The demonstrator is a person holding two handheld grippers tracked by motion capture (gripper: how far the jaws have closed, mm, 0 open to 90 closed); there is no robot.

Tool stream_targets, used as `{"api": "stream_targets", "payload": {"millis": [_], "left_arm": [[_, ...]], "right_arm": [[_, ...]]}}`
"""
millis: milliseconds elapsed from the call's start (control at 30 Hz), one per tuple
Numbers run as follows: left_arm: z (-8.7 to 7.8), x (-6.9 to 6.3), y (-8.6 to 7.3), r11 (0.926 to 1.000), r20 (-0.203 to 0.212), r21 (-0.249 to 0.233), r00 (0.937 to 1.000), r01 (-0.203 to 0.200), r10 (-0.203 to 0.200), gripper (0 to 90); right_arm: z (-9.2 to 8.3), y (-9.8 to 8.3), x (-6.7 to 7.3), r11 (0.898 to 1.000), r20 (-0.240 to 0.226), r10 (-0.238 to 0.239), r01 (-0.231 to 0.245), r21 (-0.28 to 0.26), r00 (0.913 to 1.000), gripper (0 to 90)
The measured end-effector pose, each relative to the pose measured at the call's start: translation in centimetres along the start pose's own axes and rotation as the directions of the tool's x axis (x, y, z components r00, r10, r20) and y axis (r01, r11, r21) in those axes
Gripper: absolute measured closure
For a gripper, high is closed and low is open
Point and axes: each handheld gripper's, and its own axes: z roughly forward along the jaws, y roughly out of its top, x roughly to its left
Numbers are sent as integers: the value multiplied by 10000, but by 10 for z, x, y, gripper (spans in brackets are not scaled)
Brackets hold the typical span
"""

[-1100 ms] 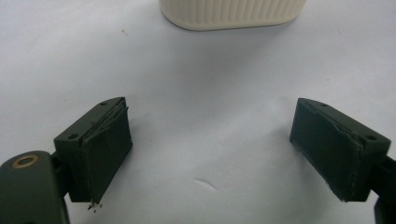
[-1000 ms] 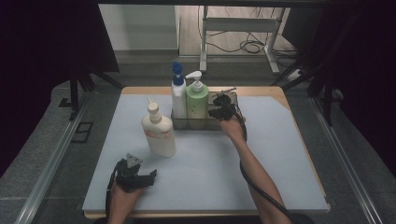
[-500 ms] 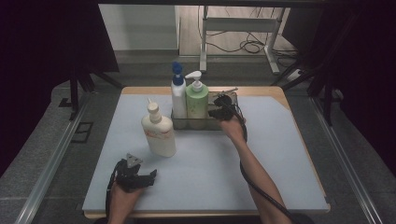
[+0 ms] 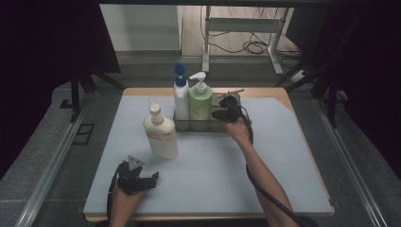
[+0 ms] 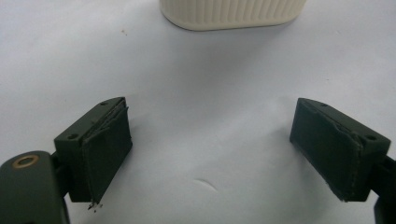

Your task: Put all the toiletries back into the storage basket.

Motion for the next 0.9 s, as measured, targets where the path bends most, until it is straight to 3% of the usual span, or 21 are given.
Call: {"api": "stream_targets", "payload": {"millis": [367, 633, 900], "left_arm": [[0, 0, 0, 10000, -9, -3, 10000, -10, 10, 122], [0, 0, 0, 10000, 4, -17, 10000, 4, -4, 124], [0, 0, 0, 10000, 16, 15, 10000, 32, -32, 125]], "right_arm": [[-19, -6, 1, 9989, -30, -20, 18, -479, 10000, 516], [-39, -11, 5, 9974, -224, -331, 316, -650, 9992, 424], [-55, -18, 11, 9962, -311, -766, 752, -432, 9966, 323]]}}
